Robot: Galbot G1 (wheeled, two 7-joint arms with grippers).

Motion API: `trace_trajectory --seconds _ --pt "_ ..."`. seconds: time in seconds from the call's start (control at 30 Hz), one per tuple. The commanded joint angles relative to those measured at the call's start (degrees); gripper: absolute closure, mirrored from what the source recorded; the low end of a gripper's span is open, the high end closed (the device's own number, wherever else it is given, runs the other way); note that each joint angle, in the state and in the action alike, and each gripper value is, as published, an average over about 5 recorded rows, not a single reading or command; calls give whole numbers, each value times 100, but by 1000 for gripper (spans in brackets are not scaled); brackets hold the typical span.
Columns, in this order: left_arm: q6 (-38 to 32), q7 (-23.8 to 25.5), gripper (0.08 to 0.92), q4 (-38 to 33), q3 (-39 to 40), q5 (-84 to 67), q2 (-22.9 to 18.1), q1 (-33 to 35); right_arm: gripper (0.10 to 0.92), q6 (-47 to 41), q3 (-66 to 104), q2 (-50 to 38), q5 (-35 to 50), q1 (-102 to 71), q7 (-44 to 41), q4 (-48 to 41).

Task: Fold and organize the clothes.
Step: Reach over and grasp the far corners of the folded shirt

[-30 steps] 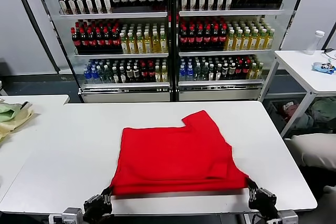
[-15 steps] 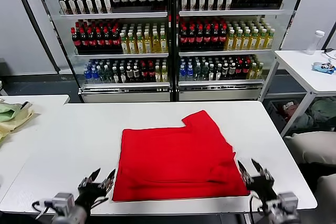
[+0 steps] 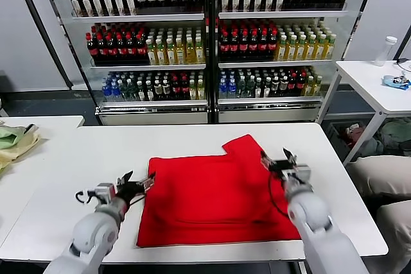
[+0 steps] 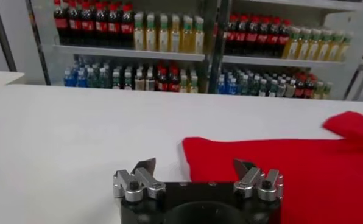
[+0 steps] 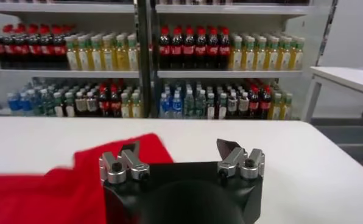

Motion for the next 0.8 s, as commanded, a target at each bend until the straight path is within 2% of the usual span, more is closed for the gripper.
trace_trajectory --seconds 0.03,0.2,0.53,0.67,0.8 --pt "-87 576 177 1955 404 180 -168 -1464 202 184 -432 954 -410 1767 5 -2451" --pt "-176 603 177 2134 510 360 -208 -1590 202 250 -334 1091 -590 1799 -139 -2874" --pt "-171 611 177 2094 578 404 -168 -1616 205 182 -247 1129 -518 1689 -126 -2919" --pt "-162 665 186 2003 585 433 -174 -1516 275 114 -246 1133 -482 1677 -85 -2895" --pt "-92 714 268 1840 551 444 -177 -1357 387 47 -256 1100 -407 1653 -40 -2811"
